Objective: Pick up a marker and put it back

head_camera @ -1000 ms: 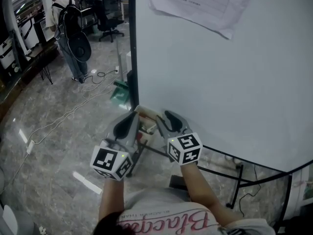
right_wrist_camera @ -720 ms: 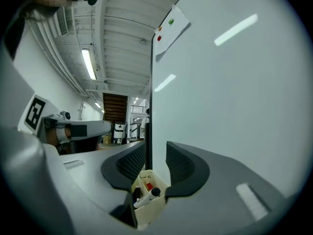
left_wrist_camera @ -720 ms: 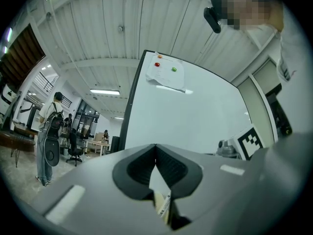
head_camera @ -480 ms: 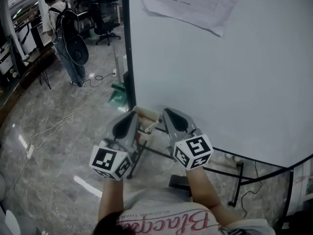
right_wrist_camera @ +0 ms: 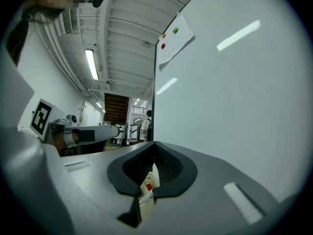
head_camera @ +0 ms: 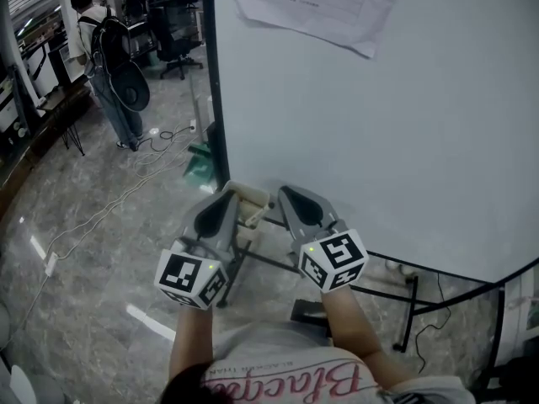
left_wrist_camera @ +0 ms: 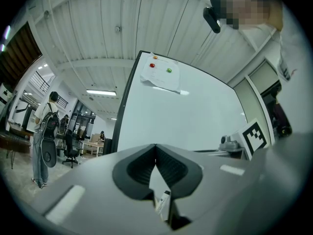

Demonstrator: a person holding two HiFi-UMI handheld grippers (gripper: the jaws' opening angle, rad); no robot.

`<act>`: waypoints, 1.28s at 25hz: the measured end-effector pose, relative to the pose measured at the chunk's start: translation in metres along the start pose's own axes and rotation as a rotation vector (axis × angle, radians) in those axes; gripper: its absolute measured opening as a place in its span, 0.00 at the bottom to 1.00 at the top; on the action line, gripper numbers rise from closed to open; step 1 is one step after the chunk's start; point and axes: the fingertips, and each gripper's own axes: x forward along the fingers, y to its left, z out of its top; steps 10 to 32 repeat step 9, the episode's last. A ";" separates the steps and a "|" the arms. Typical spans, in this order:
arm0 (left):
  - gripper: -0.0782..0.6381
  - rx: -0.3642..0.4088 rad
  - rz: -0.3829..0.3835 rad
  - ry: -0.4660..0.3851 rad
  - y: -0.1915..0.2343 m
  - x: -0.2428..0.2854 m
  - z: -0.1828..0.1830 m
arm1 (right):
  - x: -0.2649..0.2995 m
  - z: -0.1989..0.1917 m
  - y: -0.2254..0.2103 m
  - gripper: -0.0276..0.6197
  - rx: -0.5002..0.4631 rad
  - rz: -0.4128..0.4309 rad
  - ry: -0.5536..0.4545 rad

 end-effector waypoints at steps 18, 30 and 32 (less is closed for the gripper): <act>0.11 -0.001 0.006 -0.001 -0.001 -0.003 -0.001 | -0.004 0.002 0.000 0.05 -0.008 0.005 0.002; 0.11 -0.001 0.006 -0.001 -0.001 -0.003 -0.001 | -0.004 0.002 0.000 0.05 -0.008 0.005 0.002; 0.11 -0.001 0.006 -0.001 -0.001 -0.003 -0.001 | -0.004 0.002 0.000 0.05 -0.008 0.005 0.002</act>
